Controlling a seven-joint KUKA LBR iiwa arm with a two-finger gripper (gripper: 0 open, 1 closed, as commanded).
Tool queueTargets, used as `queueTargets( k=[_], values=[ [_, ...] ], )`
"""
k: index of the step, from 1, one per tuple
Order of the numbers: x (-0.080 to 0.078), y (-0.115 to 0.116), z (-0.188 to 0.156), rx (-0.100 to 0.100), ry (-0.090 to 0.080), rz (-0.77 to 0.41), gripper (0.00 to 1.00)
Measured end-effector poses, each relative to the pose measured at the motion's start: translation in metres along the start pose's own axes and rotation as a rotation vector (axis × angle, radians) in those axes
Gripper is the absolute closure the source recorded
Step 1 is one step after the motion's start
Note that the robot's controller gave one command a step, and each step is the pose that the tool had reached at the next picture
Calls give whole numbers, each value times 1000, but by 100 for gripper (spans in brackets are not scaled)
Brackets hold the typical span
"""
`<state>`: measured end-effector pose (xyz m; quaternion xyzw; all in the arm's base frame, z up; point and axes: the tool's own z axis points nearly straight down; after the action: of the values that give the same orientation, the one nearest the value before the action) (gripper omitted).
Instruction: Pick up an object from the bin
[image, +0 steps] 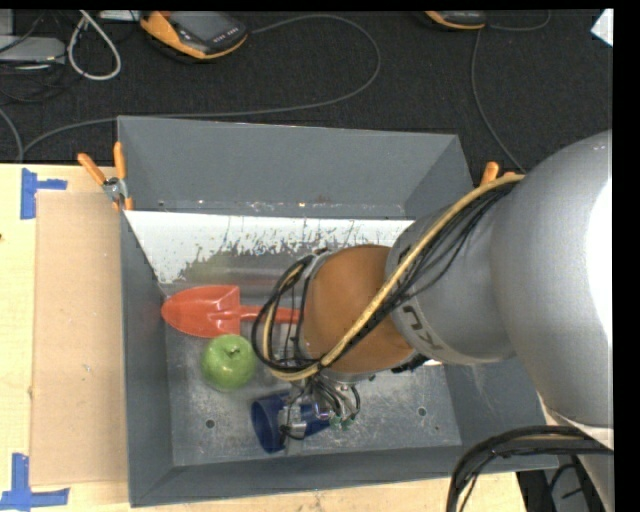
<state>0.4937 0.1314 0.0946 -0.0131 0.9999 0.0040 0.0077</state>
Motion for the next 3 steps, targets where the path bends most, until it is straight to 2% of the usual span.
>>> queueTargets(
  k=[1, 2, 3],
  values=[
    [8, -2, -16, 4, 13, -2, 0],
    [2, -4, -22, 2, 14, -263, 0],
    [10, -10, 22, 2, 9, -181, 0]
  ],
)
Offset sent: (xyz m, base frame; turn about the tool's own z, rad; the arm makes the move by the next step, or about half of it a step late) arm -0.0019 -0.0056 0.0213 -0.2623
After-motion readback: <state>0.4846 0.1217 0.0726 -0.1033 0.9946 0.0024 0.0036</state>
